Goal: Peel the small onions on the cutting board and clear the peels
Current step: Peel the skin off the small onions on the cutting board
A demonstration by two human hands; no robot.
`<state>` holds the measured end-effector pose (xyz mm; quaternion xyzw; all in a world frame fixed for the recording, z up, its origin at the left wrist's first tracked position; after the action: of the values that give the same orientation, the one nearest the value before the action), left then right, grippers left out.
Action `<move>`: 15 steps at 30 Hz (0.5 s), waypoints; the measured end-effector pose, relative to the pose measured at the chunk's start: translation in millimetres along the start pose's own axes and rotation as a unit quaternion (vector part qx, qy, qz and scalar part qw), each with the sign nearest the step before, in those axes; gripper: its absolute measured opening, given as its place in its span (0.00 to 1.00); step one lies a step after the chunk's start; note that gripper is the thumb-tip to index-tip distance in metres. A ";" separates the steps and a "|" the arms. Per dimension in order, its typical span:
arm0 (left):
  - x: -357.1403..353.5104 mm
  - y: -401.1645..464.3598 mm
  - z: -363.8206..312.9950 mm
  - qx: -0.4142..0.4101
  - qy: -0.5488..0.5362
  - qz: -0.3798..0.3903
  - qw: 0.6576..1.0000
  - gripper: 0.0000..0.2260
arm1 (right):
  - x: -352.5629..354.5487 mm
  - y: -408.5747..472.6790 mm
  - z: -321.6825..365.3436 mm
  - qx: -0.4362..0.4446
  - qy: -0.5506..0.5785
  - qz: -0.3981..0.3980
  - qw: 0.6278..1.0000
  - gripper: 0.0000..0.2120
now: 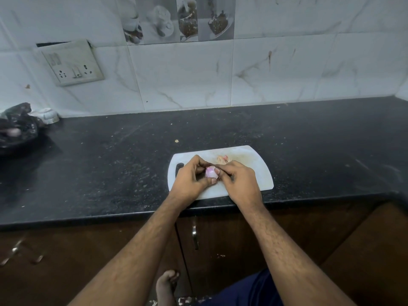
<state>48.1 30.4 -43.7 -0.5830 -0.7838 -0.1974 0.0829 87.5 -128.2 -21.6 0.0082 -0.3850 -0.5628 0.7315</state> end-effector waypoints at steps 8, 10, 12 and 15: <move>-0.7 -2.8 -3.7 0.025 -0.005 0.008 1.000 0.25 | -2.5 -3.5 4.1 0.029 -0.057 -0.002 0.998 0.13; -0.6 -0.6 -0.6 0.034 -0.008 0.010 0.999 0.26 | -1.8 -3.7 5.4 0.027 -0.069 -0.006 0.997 0.12; 0.1 1.3 2.6 0.041 -0.011 0.008 0.999 0.26 | -2.9 -3.3 5.5 0.017 -0.074 -0.007 0.997 0.12; -0.1 1.1 2.9 0.047 -0.013 0.002 0.999 0.25 | -4.0 -1.9 3.1 -0.005 -0.082 -0.011 0.997 0.12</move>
<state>49.5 31.8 -46.1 -0.5829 -0.7918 -0.1527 0.0998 83.9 -124.3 -22.5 -0.0377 -0.4404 -0.5715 0.6914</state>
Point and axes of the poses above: each hand's wrist, its own y-axis towards the middle knuckle, its own x-axis out of the back of the hand, z = x × y, the point moved 6 cm from there along y, towards the middle knuckle
